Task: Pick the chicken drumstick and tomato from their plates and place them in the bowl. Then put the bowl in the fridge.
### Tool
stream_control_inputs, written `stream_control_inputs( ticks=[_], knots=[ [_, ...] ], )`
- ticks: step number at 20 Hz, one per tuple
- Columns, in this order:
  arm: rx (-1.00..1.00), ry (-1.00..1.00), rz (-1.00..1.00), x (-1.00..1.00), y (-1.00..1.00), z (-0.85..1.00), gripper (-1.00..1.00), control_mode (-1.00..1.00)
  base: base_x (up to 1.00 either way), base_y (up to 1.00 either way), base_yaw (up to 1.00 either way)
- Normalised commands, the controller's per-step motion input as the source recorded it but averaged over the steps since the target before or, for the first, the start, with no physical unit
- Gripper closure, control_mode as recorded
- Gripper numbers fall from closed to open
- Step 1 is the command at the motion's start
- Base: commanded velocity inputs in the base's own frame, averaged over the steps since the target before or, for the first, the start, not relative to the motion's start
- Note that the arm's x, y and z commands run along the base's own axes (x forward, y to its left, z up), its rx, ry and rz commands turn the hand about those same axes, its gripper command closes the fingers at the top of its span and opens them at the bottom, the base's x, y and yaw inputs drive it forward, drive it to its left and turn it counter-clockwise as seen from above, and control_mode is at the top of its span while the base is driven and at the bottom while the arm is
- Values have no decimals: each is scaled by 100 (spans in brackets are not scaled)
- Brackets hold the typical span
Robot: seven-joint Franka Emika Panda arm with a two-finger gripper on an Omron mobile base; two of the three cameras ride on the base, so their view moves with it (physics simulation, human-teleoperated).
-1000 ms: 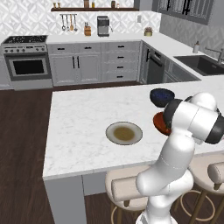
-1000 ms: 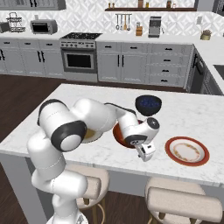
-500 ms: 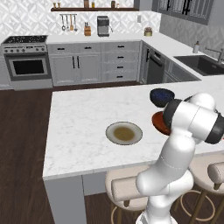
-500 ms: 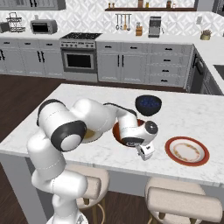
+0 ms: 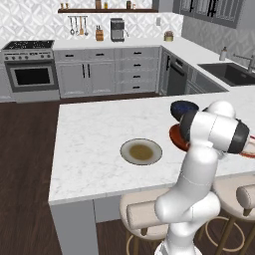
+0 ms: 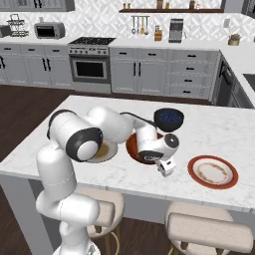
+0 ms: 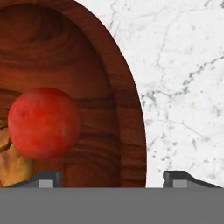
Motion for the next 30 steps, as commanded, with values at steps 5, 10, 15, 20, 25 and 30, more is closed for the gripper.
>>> stream_control_inputs(
  ticks=[5,10,15,20,25,30],
  knots=[
    [0,0,0,13,0,0,100,-100,0,0,0],
    [0,0,-5,1,0,4,100,-100,0,0,0],
    [0,0,-20,0,0,64,100,-100,0,0,0],
    [0,0,-24,2,18,86,100,-100,0,0,0],
    [0,8,-29,4,47,78,100,-100,0,0,0],
    [0,6,-37,13,79,63,100,-100,0,0,0]
  ],
)
